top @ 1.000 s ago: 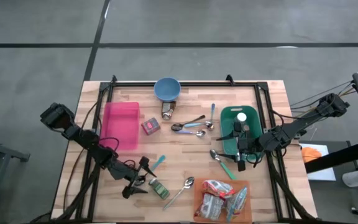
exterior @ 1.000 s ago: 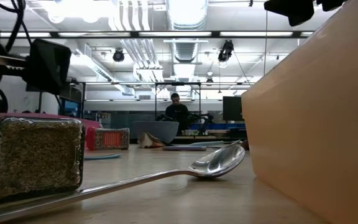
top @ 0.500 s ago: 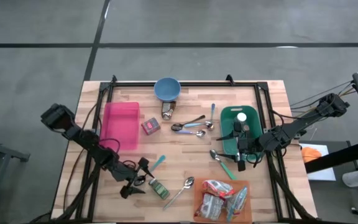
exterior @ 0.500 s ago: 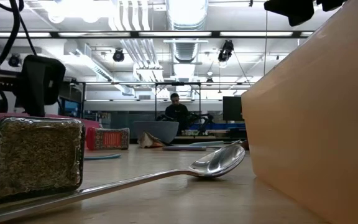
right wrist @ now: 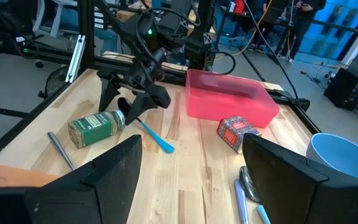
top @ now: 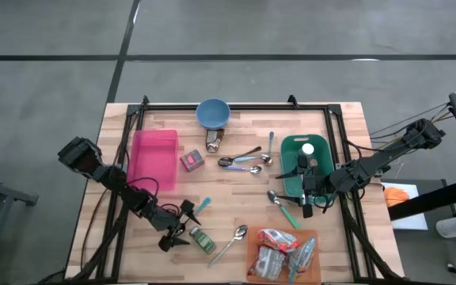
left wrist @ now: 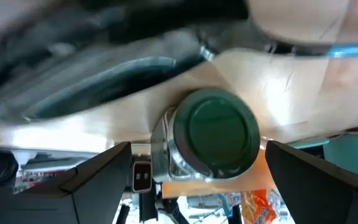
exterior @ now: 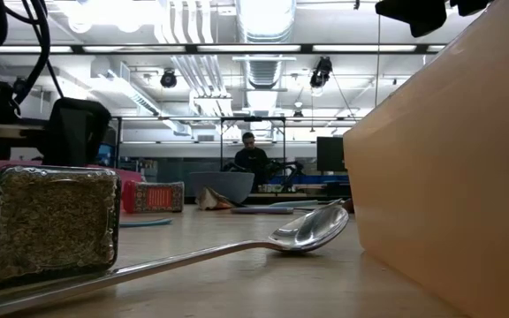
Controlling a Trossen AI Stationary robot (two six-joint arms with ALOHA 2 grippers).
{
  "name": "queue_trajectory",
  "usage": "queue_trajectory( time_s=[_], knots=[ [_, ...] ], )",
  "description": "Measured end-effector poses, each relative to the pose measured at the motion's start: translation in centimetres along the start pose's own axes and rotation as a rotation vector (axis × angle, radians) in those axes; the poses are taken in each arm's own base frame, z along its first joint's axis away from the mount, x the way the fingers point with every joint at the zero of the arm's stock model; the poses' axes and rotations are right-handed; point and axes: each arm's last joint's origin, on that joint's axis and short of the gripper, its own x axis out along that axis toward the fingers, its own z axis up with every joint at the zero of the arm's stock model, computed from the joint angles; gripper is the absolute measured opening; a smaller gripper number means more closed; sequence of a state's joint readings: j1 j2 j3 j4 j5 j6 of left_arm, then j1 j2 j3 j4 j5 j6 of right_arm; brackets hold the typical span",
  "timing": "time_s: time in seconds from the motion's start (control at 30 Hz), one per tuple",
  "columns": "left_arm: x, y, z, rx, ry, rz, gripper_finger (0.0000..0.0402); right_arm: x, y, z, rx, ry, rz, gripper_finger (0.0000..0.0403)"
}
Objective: Pick & Place Food Item
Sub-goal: Put the green seasoning bottle into the green bin
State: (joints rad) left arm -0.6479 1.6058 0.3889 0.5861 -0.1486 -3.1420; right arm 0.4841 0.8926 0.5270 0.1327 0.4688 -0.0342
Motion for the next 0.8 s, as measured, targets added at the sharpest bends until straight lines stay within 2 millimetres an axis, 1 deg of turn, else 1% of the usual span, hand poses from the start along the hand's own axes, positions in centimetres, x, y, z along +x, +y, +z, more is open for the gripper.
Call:
queue_trajectory(
  time_s=[0.17, 0.27, 0.6, 0.8],
  knots=[
    [0.04, -0.01, -0.03, -0.001, 0.002, -0.001, 0.0370, 0.00, 0.00, 0.01, 0.000, -0.001, 0.000, 0.0277],
    [0.02, -0.02, 0.08, 0.000, -0.007, -0.001, 0.0357, 0.00, 0.00, 0.01, 0.000, 0.000, 0.000, 0.0277],
    [0.02, -0.02, 0.06, 0.000, -0.005, -0.001, 0.0247, 0.00, 0.00, 0.00, 0.000, 0.000, 0.000, 0.0277],
    [0.02, -0.03, 0.04, 0.000, -0.003, -0.001, 0.0201, 0.00, 0.00, 0.00, 0.000, 0.000, 0.000, 0.0277]
  ],
)
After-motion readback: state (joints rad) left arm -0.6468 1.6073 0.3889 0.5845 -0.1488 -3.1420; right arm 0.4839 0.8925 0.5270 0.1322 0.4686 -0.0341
